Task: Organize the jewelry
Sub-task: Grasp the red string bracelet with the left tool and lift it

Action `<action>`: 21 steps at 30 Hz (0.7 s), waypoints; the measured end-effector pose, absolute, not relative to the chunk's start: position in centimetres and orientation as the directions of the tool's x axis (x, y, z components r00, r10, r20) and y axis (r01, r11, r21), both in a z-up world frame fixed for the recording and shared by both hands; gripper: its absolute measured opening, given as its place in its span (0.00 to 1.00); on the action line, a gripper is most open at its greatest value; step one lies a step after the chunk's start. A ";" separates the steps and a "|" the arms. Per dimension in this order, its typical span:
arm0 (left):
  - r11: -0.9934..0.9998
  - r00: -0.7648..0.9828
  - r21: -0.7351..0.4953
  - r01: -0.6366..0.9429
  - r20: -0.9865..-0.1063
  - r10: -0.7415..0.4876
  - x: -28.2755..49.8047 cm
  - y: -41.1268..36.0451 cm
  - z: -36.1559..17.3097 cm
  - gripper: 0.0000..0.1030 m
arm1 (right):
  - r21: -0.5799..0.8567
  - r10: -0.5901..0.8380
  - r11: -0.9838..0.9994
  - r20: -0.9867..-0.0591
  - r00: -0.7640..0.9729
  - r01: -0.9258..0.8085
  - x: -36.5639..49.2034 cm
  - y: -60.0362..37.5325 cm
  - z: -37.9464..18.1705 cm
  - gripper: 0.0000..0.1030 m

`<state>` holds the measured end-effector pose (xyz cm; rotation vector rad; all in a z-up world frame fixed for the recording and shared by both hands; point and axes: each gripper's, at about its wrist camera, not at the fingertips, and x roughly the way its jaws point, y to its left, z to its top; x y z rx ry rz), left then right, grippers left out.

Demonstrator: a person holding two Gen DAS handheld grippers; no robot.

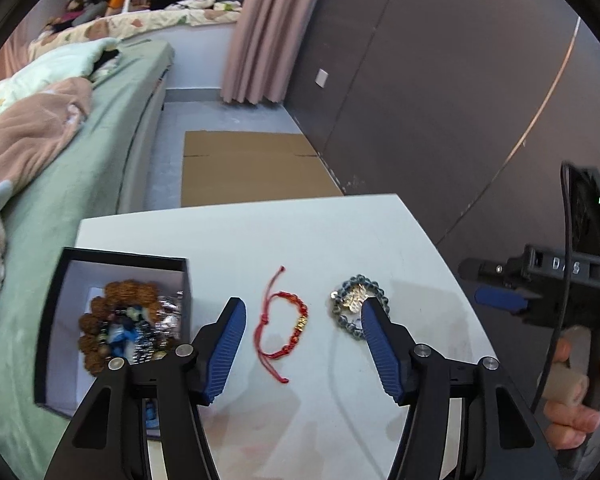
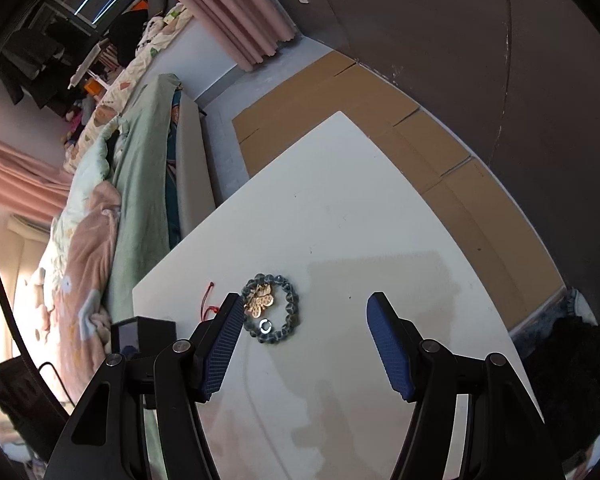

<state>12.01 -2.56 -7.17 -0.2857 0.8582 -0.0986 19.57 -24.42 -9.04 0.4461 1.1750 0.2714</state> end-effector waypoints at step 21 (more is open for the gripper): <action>0.997 0.515 -0.069 0.018 -0.855 -0.068 16.3 -6.6 -13.9 0.06 | 0.460 0.455 0.886 -0.836 0.306 -0.059 22.0 -22.0 -9.1 0.63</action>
